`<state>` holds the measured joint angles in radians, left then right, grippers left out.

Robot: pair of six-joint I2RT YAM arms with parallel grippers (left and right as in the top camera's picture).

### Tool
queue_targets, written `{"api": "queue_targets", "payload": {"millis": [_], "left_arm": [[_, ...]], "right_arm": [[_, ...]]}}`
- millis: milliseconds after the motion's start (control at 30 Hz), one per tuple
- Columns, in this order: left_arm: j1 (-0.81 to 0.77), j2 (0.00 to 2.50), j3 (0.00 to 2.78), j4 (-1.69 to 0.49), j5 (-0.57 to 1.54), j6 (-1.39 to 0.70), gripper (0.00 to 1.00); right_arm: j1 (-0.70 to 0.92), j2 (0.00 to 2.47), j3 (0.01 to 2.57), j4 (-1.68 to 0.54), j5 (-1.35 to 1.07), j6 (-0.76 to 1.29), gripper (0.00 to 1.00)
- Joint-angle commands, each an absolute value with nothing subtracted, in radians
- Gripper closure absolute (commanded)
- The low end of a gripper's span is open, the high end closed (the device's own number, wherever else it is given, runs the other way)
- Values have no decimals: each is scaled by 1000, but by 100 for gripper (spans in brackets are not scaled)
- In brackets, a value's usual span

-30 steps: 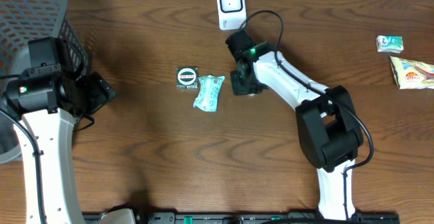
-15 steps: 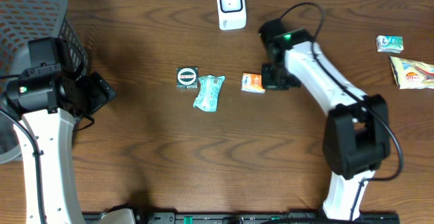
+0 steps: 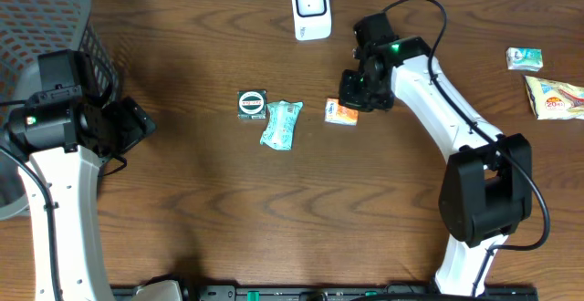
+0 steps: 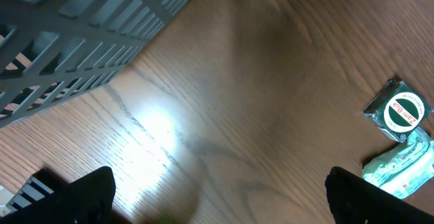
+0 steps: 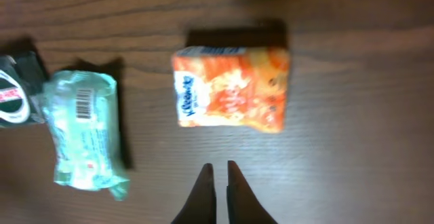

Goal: Scan the item barcode

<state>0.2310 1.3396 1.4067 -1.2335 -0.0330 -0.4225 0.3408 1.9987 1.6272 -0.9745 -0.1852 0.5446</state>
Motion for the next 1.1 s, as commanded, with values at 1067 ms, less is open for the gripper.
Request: {"api": "queue_targets", "payload": {"millis": [1067], "left_arm": [[234,1335,1404,-1238,-49,-428,2]], "right_arm": [[516,2210,1622,-493,383,517,97]]}}
